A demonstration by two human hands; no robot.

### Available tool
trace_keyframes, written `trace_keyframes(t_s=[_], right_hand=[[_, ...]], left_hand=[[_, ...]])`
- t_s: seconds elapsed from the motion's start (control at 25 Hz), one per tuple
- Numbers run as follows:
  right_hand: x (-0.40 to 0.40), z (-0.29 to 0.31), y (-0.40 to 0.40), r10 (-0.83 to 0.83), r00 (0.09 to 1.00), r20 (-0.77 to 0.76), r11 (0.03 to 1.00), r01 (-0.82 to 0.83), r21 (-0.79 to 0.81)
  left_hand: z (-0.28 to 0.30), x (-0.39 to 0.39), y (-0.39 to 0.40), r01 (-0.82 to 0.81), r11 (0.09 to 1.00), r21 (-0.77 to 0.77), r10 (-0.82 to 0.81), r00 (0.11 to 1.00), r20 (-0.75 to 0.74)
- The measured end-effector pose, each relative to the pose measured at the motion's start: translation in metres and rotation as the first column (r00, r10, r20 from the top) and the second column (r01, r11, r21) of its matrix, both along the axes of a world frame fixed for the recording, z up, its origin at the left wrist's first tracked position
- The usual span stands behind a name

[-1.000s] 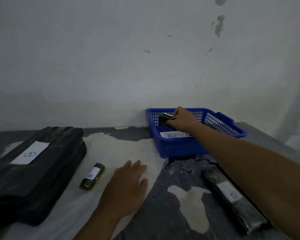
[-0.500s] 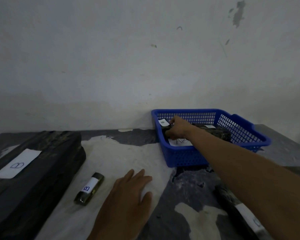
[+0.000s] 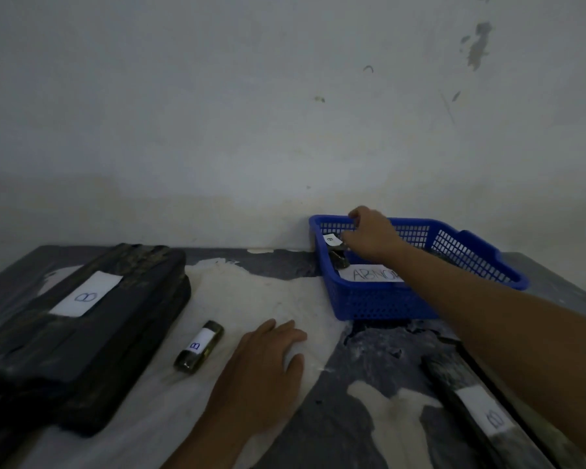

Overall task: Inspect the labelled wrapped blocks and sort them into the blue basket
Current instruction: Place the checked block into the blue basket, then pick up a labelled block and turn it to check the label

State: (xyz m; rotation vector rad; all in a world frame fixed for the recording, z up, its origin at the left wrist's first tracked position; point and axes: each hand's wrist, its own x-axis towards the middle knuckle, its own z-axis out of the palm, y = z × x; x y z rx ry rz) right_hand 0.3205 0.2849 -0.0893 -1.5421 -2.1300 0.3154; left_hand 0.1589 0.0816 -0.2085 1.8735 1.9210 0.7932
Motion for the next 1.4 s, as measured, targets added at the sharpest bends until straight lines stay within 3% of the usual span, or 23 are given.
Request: trace_keyframes(t_s=[0.08,0.16,0.2,0.28,0.32,0.4,0.52,0.6,0.68,0.76,0.88,0.92,1.0,1.08,1.16,1.24,1.32,1.4], right_hand=[[-0.002,0.001,-0.051,0.11,0.986,-0.124,0.972,-0.081,0.219],[-0.007,-0.019,-0.113,0.223,0.944,-0.244,0.943,-0.146,0.298],[-0.011,-0.036,-0.145,0.221,0.926,-0.305,0.961,-0.155,0.227],[-0.019,-0.074,-0.186,0.102,0.908,-0.406,0.988,-0.138,-0.062],[-0.023,-0.092,-0.198,0.064,0.921,-0.384,0.984,-0.123,-0.132],[-0.027,-0.114,-0.21,0.082,0.97,-0.231,0.989,-0.108,-0.105],[-0.028,-0.124,-0.211,0.151,0.986,0.069,0.988,-0.148,-0.049],[-0.03,-0.127,-0.209,0.176,0.975,0.138,0.983,-0.168,-0.071],[-0.029,-0.128,-0.207,0.18,0.97,0.164,0.983,-0.172,-0.065],[-0.029,-0.126,-0.204,0.196,0.964,0.18,0.98,-0.188,-0.061],[-0.03,-0.126,-0.205,0.196,0.966,0.168,0.98,-0.189,-0.056],[-0.031,-0.125,-0.205,0.196,0.968,0.155,0.98,-0.188,-0.063],[-0.031,-0.126,-0.206,0.199,0.97,0.139,0.98,-0.192,-0.059],[-0.031,-0.126,-0.207,0.2,0.971,0.134,0.979,-0.194,-0.057],[-0.031,-0.125,-0.209,0.203,0.971,0.125,0.978,-0.197,-0.063],[-0.03,-0.122,-0.21,0.205,0.973,0.105,0.978,-0.199,-0.067],[-0.029,-0.123,-0.212,0.208,0.974,0.089,0.977,-0.204,-0.055],[-0.029,-0.126,-0.212,0.206,0.976,0.07,0.978,-0.204,-0.037]], left_hand=[[-0.004,0.0,-0.001,0.007,0.999,0.047,-0.009,0.998,0.055],[-0.005,0.0,-0.001,-0.005,0.993,0.121,-0.012,0.99,0.14],[-0.004,0.0,-0.003,-0.029,0.987,0.156,-0.001,0.982,0.188],[0.0,-0.001,-0.005,-0.127,0.97,0.209,0.065,0.957,0.282],[0.002,-0.001,-0.007,-0.19,0.958,0.216,0.114,0.939,0.323],[0.008,-0.001,-0.017,-0.259,0.948,0.183,0.182,0.917,0.355],[0.014,0.003,-0.052,-0.177,0.981,0.075,0.152,0.952,0.267],[0.015,-0.002,-0.09,-0.113,0.991,0.069,0.098,0.977,0.189],[0.017,-0.014,-0.13,-0.152,0.968,0.199,0.128,0.984,0.127],[0.027,-0.038,-0.165,-0.284,0.876,0.391,0.279,0.958,0.07],[0.052,-0.083,-0.209,-0.472,0.718,0.511,0.573,0.818,-0.05],[0.061,-0.098,-0.219,-0.533,0.695,0.482,0.657,0.744,-0.124],[0.07,-0.127,-0.234,-0.681,0.677,0.279,0.736,0.621,-0.269],[0.073,-0.144,-0.243,-0.761,0.649,0.021,0.735,0.619,-0.277],[0.071,-0.15,-0.246,-0.737,0.67,-0.091,0.723,0.675,-0.146],[0.073,-0.143,-0.254,-0.73,0.68,-0.068,0.722,0.683,-0.11],[0.085,-0.132,-0.268,-0.738,0.674,0.017,0.727,0.66,-0.19],[0.109,-0.118,-0.274,-0.668,0.732,0.136,0.682,0.712,-0.169]])
